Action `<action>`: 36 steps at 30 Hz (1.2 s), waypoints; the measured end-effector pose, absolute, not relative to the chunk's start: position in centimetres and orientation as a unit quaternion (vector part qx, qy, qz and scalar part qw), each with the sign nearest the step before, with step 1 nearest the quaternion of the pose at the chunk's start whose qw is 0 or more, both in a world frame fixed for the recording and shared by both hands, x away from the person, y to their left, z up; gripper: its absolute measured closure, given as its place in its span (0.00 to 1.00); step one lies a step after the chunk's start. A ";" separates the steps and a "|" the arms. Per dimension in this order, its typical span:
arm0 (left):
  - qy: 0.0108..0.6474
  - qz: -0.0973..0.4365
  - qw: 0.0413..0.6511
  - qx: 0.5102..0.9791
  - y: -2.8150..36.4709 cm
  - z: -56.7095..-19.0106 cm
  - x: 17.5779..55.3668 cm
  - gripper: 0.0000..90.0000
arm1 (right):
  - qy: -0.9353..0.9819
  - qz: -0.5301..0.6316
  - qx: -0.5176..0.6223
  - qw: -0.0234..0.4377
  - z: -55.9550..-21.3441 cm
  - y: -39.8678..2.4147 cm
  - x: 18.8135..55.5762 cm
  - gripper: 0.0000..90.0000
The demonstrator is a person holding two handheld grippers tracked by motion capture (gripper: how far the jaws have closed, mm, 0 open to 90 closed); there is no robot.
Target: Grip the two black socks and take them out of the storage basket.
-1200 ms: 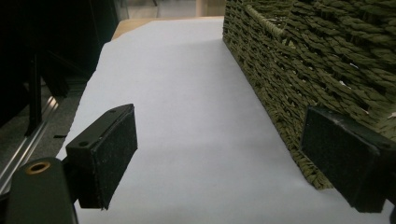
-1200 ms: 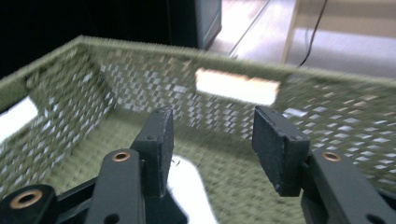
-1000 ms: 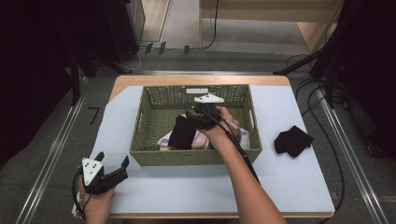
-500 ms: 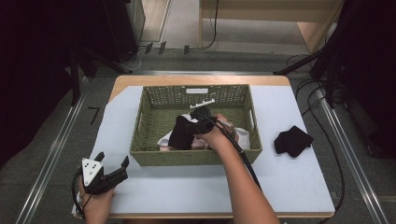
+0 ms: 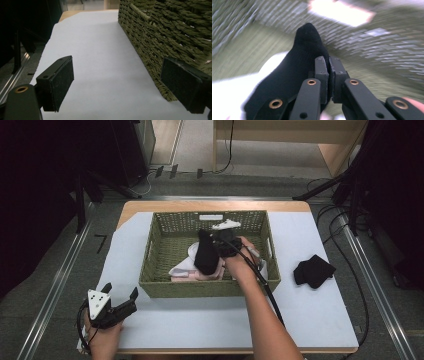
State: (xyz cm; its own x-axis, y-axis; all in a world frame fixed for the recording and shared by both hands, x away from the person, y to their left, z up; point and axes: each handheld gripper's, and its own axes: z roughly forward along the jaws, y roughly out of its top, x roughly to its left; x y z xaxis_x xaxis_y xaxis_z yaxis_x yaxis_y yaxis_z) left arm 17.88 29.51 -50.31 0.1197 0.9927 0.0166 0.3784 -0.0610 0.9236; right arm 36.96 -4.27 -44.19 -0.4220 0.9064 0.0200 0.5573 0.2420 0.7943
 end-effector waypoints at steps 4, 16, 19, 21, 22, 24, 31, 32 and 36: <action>0.547 0.375 0.410 0.626 29.5 -50.3 17.9 0.14 | 0.758 0.382 0.488 0.203 -44.6 -4.9 36.7 0.97; 0.547 0.374 0.411 0.626 29.5 -50.3 17.9 0.15 | 0.813 0.368 0.443 0.085 -46.4 -2.4 36.3 0.30; 0.546 0.374 0.413 0.626 29.5 -50.3 17.9 0.15 | 0.822 0.336 0.448 0.102 -47.0 -2.4 36.6 0.27; 0.547 0.374 0.414 0.624 29.5 -50.3 17.8 0.15 | 0.825 0.318 0.454 0.115 -47.3 -2.4 36.7 0.32; 0.547 0.373 0.414 0.624 29.5 -50.3 17.8 0.15 | 0.825 0.318 0.454 0.115 -47.3 -2.4 36.7 0.32; 0.547 0.373 0.414 0.625 29.5 -50.3 17.8 0.15 | 0.825 0.301 0.466 0.114 -47.6 -3.0 37.1 0.49; 0.546 0.373 0.414 0.626 29.5 -50.3 17.8 0.15 | 0.794 0.296 0.521 0.109 -47.2 -3.9 37.6 0.84; 0.545 0.373 0.414 0.627 29.5 -50.3 17.8 0.15 | 0.793 0.295 0.522 0.107 -47.2 -4.0 37.6 0.86; 0.546 0.373 0.414 0.625 29.6 -50.3 17.8 0.15 | 0.787 0.295 0.527 0.126 -46.8 -4.1 37.7 0.89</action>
State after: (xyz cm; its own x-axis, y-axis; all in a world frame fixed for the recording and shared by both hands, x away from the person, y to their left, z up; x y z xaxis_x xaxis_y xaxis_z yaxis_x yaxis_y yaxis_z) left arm 17.81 29.55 -50.33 0.1257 0.9920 0.0142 0.3741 -0.0606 0.9254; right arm 37.70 -4.14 -46.77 -0.4129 0.9038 0.1124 0.7553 0.2708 0.5968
